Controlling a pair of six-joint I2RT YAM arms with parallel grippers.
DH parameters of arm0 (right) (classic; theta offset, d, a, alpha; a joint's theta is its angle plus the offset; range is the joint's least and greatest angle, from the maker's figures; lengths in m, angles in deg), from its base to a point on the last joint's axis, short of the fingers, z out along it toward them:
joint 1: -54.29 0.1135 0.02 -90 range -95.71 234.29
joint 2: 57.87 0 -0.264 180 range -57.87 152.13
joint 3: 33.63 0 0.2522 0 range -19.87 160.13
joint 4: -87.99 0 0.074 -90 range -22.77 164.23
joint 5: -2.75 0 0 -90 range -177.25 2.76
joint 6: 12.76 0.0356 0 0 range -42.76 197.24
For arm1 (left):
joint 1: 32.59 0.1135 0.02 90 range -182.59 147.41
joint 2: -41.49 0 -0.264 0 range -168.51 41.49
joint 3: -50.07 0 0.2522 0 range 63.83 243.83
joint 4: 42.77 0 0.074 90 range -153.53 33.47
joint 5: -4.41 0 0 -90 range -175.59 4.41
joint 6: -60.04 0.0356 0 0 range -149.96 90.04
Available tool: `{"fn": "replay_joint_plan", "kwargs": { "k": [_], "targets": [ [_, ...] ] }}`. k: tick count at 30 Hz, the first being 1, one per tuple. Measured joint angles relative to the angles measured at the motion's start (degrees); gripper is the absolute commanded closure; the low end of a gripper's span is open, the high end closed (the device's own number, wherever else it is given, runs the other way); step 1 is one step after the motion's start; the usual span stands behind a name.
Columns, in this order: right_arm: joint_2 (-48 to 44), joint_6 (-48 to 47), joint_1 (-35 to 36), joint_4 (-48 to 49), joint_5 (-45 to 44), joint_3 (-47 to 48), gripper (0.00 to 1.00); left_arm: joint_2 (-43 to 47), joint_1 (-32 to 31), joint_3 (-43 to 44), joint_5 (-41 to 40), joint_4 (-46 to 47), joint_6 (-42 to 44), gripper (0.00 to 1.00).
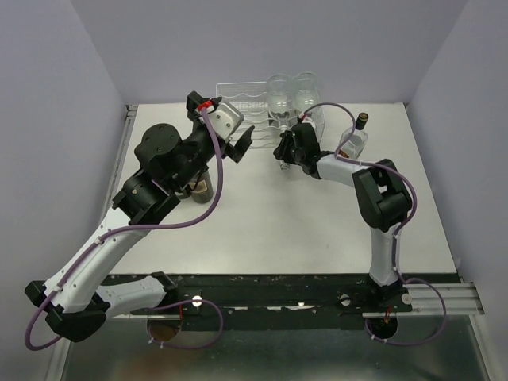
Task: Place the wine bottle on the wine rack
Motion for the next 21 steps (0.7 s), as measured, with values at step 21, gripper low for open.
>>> {"fn": "replay_joint_plan", "kwargs": {
  "k": [21],
  "targets": [
    [-2.80, 5.09, -0.87, -10.05, 2.25, 2.40, 0.14, 0.42, 0.00, -1.81, -0.04, 1.31, 0.24, 0.01]
  ]
}}
